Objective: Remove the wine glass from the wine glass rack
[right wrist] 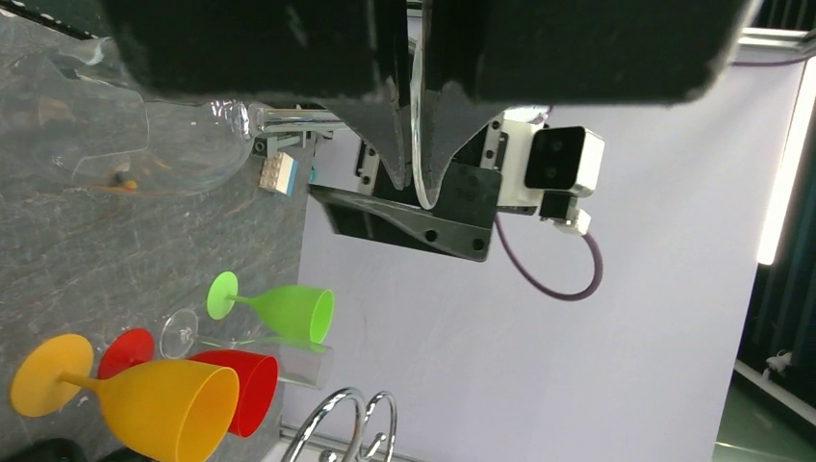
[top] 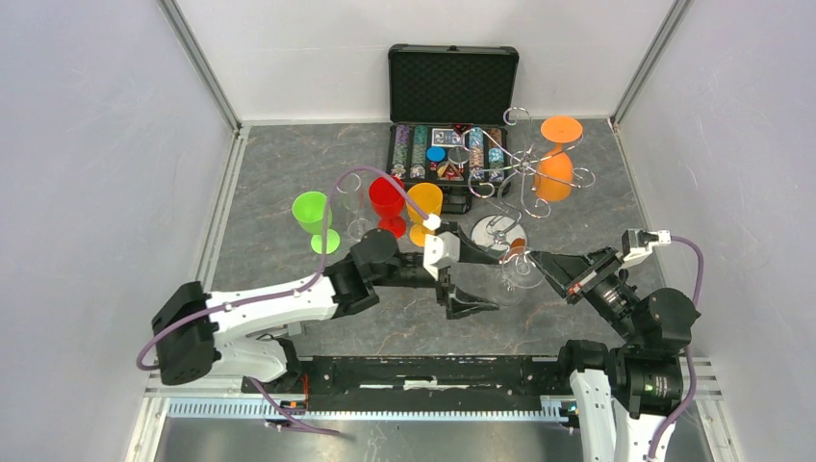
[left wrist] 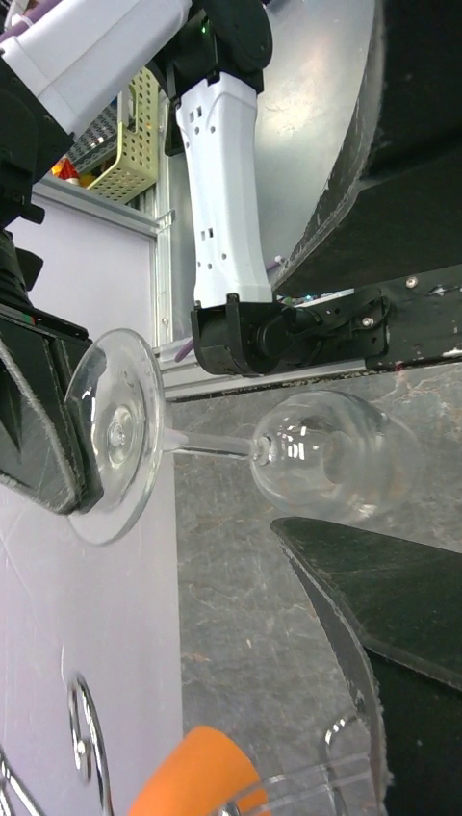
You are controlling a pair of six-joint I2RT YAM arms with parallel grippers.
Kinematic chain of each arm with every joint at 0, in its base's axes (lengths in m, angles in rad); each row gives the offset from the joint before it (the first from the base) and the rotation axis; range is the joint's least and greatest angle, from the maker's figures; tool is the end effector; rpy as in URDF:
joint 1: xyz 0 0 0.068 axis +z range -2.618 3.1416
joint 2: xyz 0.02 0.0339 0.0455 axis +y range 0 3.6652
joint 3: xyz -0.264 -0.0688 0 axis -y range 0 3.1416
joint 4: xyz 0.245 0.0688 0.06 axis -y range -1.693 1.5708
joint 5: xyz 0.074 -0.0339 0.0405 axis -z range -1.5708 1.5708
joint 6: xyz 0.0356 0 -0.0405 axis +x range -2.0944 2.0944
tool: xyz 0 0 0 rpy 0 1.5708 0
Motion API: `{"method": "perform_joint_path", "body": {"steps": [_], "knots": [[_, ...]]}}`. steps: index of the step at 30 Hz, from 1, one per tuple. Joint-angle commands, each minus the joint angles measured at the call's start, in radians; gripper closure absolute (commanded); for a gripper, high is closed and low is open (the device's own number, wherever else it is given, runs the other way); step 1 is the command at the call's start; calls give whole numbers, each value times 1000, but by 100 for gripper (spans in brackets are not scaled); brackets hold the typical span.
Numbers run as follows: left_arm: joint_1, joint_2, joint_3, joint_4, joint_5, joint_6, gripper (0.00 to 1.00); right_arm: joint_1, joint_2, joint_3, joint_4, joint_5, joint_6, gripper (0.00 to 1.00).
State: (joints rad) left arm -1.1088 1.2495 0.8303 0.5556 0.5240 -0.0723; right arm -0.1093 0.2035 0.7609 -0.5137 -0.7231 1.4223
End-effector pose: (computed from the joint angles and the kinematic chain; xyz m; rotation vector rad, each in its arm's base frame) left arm 0.1127 -0.2664 0.3333 1.1656 1.0952 -1.3166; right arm 0.0406 0.0192 0.3518 0.6725 1.6382 1.5435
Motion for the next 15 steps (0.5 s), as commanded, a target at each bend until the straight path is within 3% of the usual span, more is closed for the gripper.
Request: {"method": "perform_joint_path", "body": {"steps": [1,5,15], "knots": [[-36,88,79,148,-27,71,13,10,-12,-10,120,-35,42,100],[-40,140,112,188,-5,56,17,11,-16,-28,136,-33,48,100],[-40,221,171,194,-29,-26,46,16,-17,-52,181,-32,63,100]]}}
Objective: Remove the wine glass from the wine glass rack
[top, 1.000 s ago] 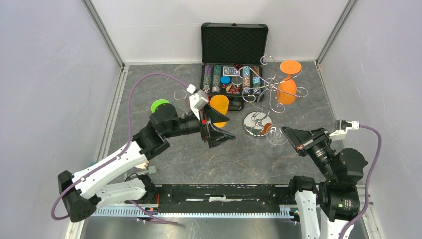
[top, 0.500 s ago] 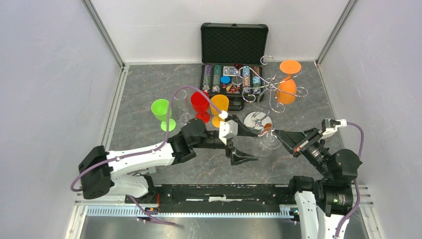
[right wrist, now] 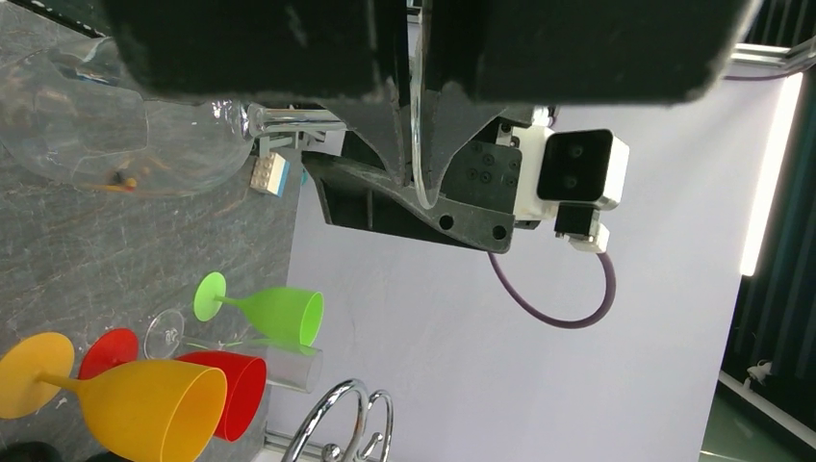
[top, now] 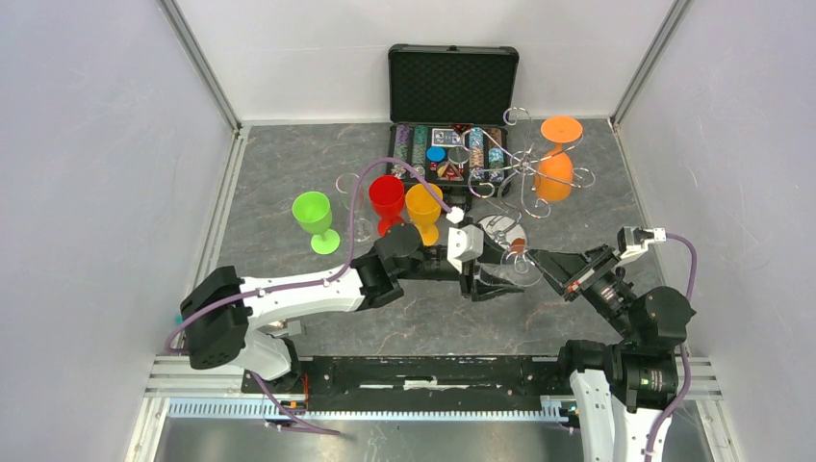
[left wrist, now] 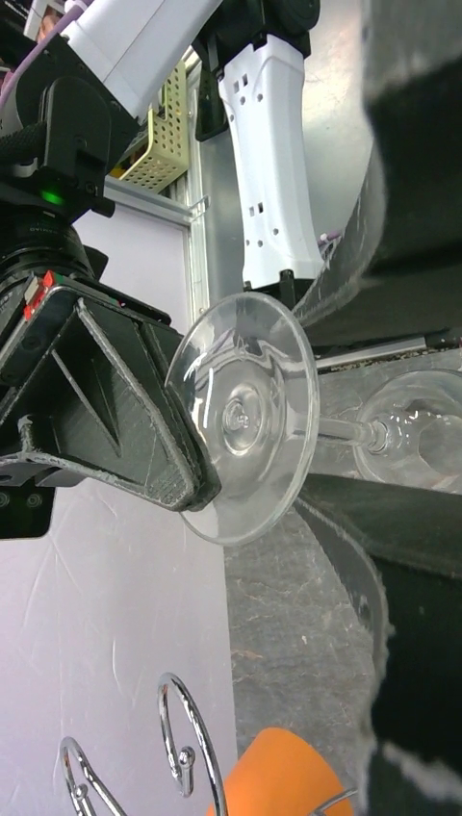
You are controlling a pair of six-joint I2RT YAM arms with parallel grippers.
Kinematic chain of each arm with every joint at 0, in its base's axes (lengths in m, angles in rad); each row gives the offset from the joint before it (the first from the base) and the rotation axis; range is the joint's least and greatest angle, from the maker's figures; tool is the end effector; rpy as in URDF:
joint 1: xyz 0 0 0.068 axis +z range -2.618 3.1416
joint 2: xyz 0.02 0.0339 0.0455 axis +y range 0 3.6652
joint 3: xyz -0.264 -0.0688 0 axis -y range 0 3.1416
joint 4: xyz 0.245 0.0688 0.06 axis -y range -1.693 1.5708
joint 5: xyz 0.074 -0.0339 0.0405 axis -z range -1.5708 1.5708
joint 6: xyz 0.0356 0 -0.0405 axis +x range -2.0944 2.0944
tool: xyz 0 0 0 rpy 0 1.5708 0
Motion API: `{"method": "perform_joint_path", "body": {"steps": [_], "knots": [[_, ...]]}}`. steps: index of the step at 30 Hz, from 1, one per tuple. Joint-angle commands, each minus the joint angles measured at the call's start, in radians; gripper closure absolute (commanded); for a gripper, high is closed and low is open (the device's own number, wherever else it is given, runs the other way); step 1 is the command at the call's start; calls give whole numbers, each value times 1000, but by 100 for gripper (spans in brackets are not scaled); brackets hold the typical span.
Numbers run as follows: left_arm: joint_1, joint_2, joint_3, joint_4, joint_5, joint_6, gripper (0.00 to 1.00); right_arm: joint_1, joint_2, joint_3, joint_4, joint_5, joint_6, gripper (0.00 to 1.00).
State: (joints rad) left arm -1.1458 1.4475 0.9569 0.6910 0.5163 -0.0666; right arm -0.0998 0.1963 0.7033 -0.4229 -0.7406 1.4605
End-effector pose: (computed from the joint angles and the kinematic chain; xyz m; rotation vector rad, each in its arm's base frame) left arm 0.1220 -0.3122 0.3339 1.1587 1.0136 -1.3391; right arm 0.0482 0.0193 0.3448 0.6497 1.6241 1.5890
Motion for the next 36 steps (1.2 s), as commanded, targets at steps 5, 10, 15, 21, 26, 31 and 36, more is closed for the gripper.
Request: {"method": "perform_joint_path", "body": {"steps": [5,10,15,21,26,31,36], "knots": [[-4,48,49,57,-30,-61,70,8,0,9,100,-1,18,100],[-5,50,59,61,-70,-91,98,9,5,12,102,5,6,99],[-5,-10,26,71,-165,-111,98,9,2,38,37,77,-90,40],[-4,-200,-42,-20,-323,-97,98,8,24,68,25,143,-224,19],[-3,-371,0,-271,-466,-123,98,5,67,85,172,86,-271,17],[-3,-452,110,-547,-644,-139,98,-35,101,176,335,81,-254,27],[47,-493,175,-642,-754,-183,98,-45,147,195,500,39,-201,23]]}}
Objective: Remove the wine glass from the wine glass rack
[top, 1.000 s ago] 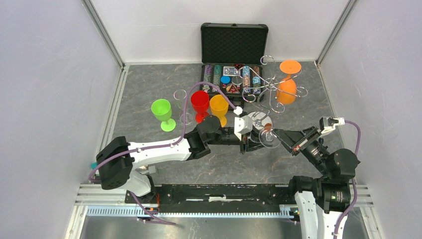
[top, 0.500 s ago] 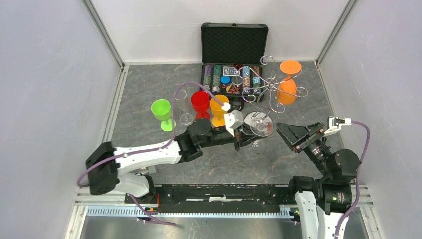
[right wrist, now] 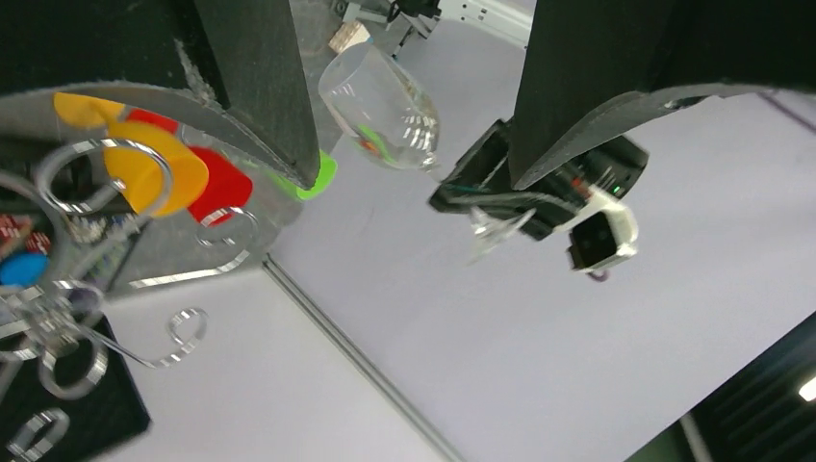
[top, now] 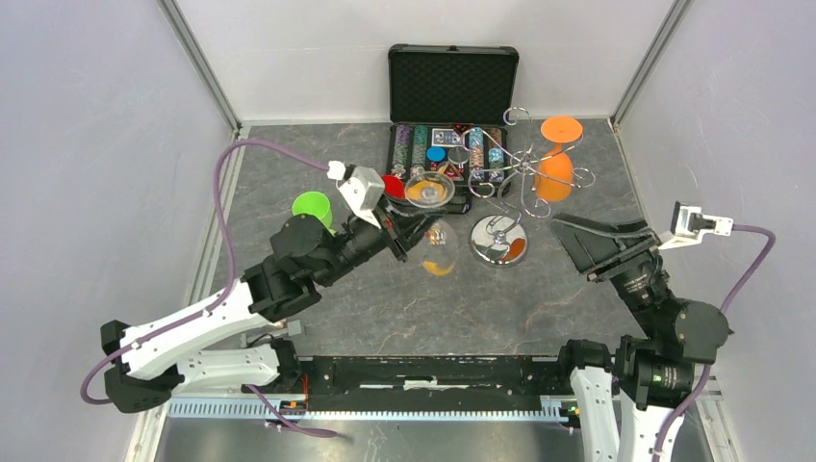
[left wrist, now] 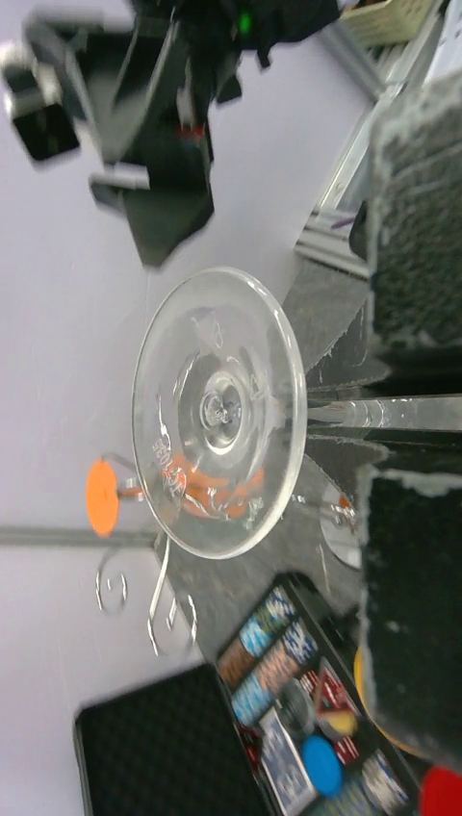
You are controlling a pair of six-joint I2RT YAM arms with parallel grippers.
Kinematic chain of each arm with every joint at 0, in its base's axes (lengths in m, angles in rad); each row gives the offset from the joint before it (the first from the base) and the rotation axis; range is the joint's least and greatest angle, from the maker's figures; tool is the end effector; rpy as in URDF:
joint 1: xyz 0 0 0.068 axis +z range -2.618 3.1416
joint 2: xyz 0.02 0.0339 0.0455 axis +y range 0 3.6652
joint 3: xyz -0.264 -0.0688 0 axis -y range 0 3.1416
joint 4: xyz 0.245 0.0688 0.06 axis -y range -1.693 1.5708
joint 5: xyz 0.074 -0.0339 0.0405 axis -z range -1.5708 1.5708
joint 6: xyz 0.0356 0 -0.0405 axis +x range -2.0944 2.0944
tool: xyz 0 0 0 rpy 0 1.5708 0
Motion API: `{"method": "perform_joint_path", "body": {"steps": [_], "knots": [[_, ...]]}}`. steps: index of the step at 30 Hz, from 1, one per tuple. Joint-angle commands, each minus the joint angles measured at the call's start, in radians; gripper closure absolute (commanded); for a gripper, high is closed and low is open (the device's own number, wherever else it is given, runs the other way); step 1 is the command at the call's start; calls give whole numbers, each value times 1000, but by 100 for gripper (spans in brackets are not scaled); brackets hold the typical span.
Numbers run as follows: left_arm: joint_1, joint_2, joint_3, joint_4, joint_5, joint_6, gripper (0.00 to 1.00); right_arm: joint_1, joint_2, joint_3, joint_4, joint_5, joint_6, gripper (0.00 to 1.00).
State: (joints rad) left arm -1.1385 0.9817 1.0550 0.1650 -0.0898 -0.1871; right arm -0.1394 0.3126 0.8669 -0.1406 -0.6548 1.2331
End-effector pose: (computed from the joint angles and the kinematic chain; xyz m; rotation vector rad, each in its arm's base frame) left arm 0.0949 -0.1981 0.4366 0.5743 1.2908 -1.0540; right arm 0.0418 0.0160 0.4158 0.2793 1.3319 1.3116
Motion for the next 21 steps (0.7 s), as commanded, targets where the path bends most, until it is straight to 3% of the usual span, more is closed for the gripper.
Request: {"method": "perform_joint_path", "body": {"steps": [1,8,11,15,18,21], "knots": [[64,-25,99,-147,-147,-77,98,-4,45,30,277,-63,43,22],[293,21,229,-244,-10,-241,98,-5,225,168,389,-74,-3,18],[394,62,266,-213,50,-311,98,-5,290,141,431,42,28,18],[501,111,319,-130,121,-441,98,5,406,100,627,37,138,19],[525,123,313,-36,93,-492,98,90,455,133,625,82,69,17],[540,136,323,27,73,-527,98,284,530,163,610,139,-18,15]]}}
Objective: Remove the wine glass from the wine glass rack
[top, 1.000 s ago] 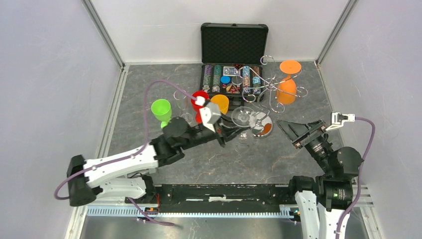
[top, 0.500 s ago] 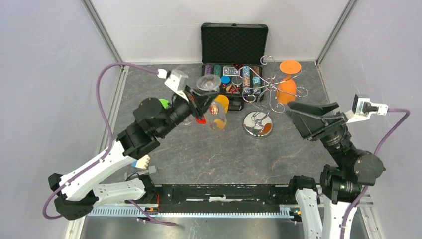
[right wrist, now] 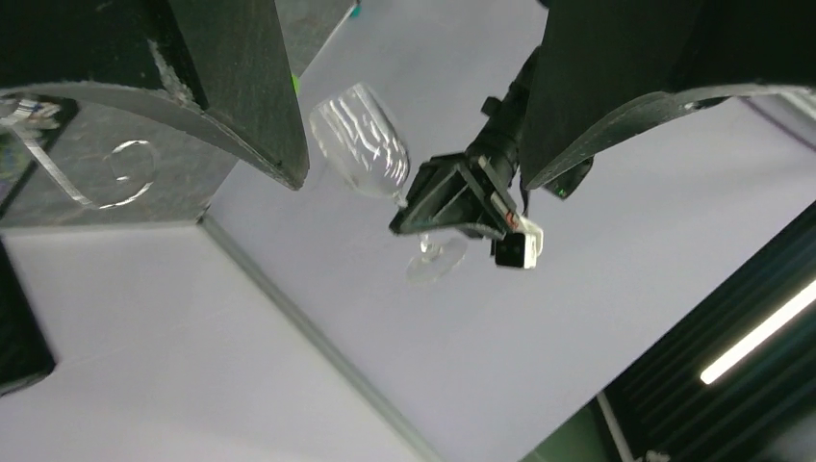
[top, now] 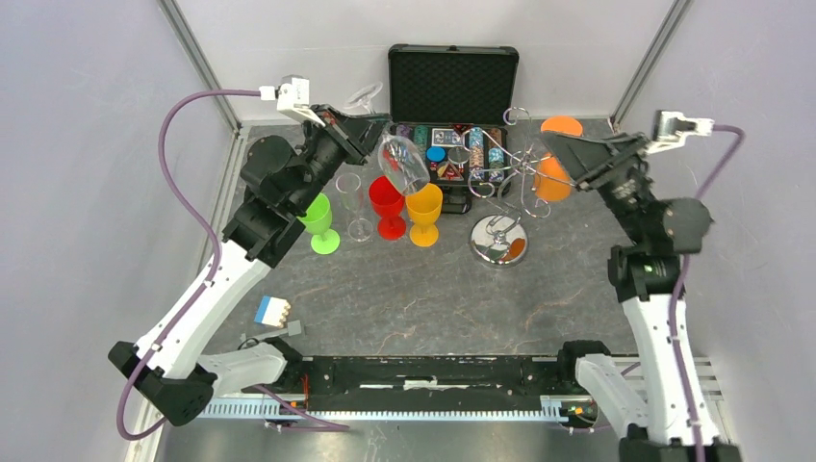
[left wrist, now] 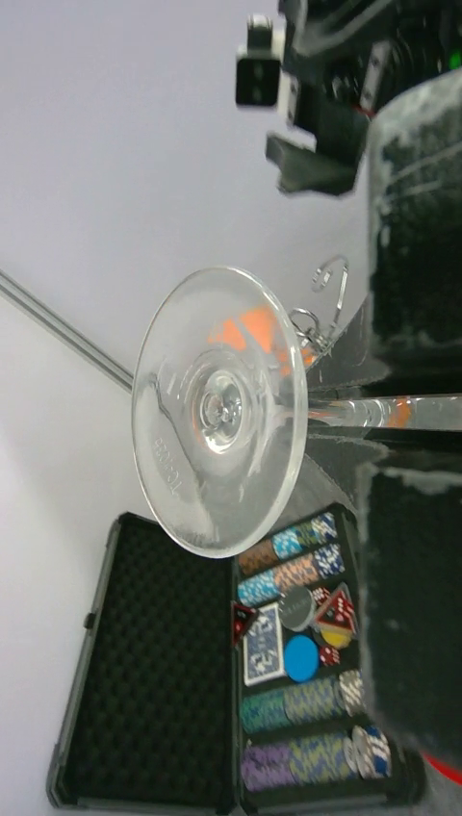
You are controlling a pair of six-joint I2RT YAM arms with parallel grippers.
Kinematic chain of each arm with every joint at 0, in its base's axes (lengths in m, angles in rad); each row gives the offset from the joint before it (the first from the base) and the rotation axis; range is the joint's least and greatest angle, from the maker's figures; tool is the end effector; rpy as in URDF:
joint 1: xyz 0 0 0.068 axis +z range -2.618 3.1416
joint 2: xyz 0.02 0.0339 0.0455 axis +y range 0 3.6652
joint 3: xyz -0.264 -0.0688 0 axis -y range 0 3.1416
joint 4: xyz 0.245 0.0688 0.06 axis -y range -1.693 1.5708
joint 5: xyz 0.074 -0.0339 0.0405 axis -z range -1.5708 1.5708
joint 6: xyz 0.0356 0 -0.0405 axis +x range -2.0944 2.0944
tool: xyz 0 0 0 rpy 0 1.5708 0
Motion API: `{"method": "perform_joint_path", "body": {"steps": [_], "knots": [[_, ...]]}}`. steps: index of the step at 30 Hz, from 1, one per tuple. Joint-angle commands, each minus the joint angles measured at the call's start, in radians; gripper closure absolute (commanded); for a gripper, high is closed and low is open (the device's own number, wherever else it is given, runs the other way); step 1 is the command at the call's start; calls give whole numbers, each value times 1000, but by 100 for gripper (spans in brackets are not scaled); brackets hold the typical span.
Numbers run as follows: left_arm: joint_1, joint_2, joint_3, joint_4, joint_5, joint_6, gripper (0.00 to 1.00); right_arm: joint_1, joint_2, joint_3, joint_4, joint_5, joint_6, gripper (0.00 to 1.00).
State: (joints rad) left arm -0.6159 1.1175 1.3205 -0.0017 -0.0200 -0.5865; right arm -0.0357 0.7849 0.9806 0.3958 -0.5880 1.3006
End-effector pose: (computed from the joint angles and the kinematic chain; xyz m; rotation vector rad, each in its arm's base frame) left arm 0.1960 -0.1379 0.4809 0.0035 1.4413 -0.9865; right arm 0.1485 0.0145 0.4644 0.1811 1.1861 1.4119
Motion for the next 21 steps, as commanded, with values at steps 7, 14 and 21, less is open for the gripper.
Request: {"method": "perform_joint_path", "body": {"steps": [7,14,21], "knots": [[33,-4,63,244,-125,-162,98,565,192,31,104,298,-209,18],[38,-43,7,314,-172,-278,98,787,283,78,84,491,-299,20],[38,-85,-55,358,-175,-368,98,853,322,62,237,532,-336,27]]}}
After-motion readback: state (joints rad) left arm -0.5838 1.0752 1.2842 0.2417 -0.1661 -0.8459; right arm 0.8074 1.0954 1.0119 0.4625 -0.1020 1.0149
